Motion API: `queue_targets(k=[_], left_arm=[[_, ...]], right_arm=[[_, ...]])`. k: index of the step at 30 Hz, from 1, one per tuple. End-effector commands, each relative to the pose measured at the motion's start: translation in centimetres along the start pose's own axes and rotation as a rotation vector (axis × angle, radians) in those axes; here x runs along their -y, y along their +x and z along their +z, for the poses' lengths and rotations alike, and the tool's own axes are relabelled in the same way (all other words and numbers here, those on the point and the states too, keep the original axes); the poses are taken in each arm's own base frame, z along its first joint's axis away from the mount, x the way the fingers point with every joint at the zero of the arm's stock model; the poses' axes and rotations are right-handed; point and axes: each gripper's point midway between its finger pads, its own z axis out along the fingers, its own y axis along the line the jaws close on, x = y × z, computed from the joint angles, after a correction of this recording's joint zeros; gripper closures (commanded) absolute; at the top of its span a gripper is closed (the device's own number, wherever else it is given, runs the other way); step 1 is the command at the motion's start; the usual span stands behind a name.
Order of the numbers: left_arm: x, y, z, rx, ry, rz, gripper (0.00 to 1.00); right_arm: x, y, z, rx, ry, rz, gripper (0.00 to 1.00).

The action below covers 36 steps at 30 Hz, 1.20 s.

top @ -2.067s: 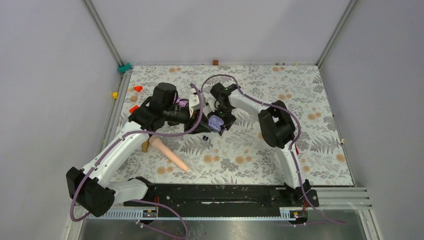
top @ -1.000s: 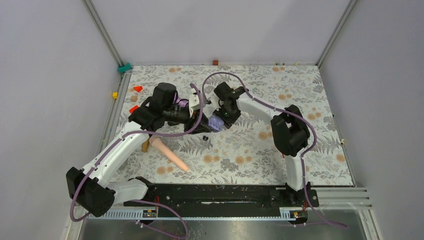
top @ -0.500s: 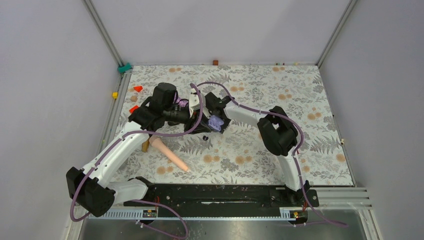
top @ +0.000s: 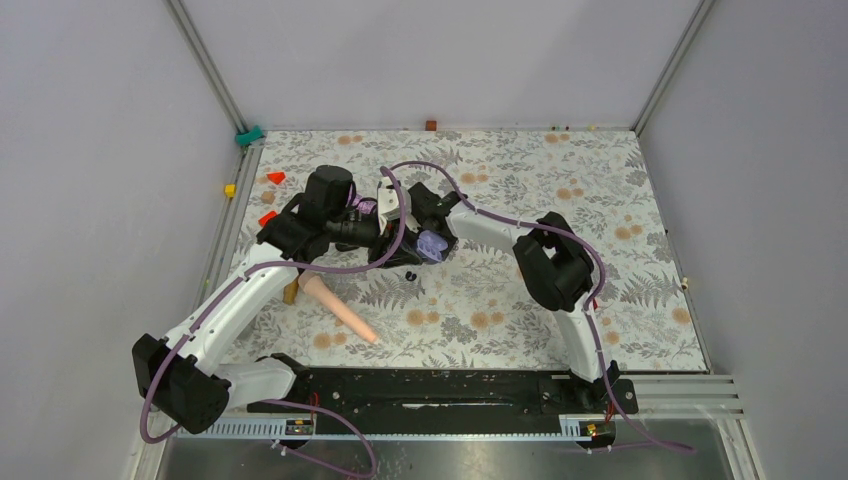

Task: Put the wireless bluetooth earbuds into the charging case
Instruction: Adjust the earbud at the center of the board.

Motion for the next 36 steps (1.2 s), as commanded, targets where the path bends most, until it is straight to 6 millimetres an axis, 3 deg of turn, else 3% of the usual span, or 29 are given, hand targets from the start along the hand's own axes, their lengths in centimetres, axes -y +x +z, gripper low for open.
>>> queue_targets(k=[1,13,18,21,24,28,36], left_arm=[[0.0,-2.2,-0.5,0.043,-0.014,0.08,1.0],[-0.1,-2.1,-0.4,0.04,-0.015,0.077,1.0],[-0.1,-2.2,-0.4,0.042,-0.016,0.079,1.0],[-0.1,-2.1,-0.5,0.042,-0.016,0.079,1.0],[0.0,-2.2,-0.5,0.043,-0.018,0.081,1.0],[0.0,-2.2,-0.5,0.042,-0.018,0.083,1.0],[0.2,-2.4,-0.5,0.047,-0.007,0.076,1.0]], right_arm=[[0.6,-0.2,0.6,-0.01,0.058,-0.033,0.52],[2.1,0.7,1.4,-0.063,0.156,-0.044,0.58],[2.3,1.0,1.5,-0.074,0.17,-0.056,0.76],[2.3,1.1,1.6,-0.081,0.174,-0.06,0.79],[2.5,1.2,1.5,-0.084,0.18,-0.066,0.89],[2.7,0.8,-0.3,-0.037,0.163,-0.069,0.89],[2.5,-0.7,-7.3,0.264,-0.159,0.116,0.88]])
